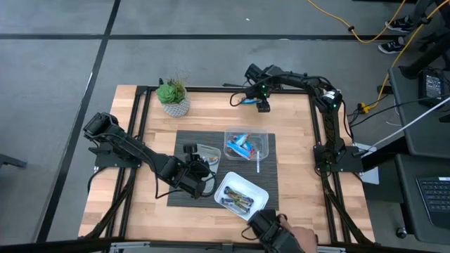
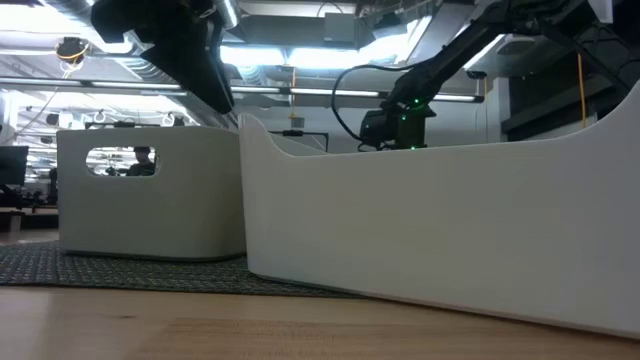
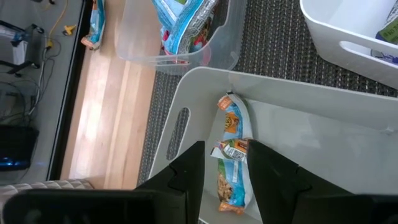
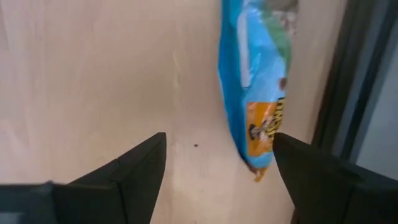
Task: Pick and place Granola Bars by type
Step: Put the orange granola bar into the gray bin
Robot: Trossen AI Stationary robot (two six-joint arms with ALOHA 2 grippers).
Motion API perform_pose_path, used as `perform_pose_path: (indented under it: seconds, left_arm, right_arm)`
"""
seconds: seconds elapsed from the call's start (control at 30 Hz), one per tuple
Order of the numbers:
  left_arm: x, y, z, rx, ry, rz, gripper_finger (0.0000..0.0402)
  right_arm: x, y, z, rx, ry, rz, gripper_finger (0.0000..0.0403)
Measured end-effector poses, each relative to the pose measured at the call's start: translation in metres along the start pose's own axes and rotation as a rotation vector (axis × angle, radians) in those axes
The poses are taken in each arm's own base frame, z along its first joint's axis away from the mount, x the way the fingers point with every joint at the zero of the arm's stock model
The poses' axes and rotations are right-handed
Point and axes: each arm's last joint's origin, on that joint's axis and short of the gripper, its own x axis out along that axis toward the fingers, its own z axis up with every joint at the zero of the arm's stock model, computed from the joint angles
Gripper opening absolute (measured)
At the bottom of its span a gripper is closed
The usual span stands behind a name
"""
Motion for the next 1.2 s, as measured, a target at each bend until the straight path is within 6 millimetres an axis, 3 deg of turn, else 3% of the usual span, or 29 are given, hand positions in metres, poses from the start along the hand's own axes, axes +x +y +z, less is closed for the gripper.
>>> perform_pose_path:
  seconds: [0.5,1.2]
  left_arm:
    - [0.000,0.000,0.000,-0.003,-0.001,0.002,0.0111]
    - [0.000,0.000,0.000,-0.024,-0.003,-0.002,0.0111]
  right_arm:
    - [0.000,-0.012,-0.009,0.041,-0.043,-0.004,0.0294]
    - [0.000,-0.008,-0.008,0.046,-0.074,0.068,0.0277]
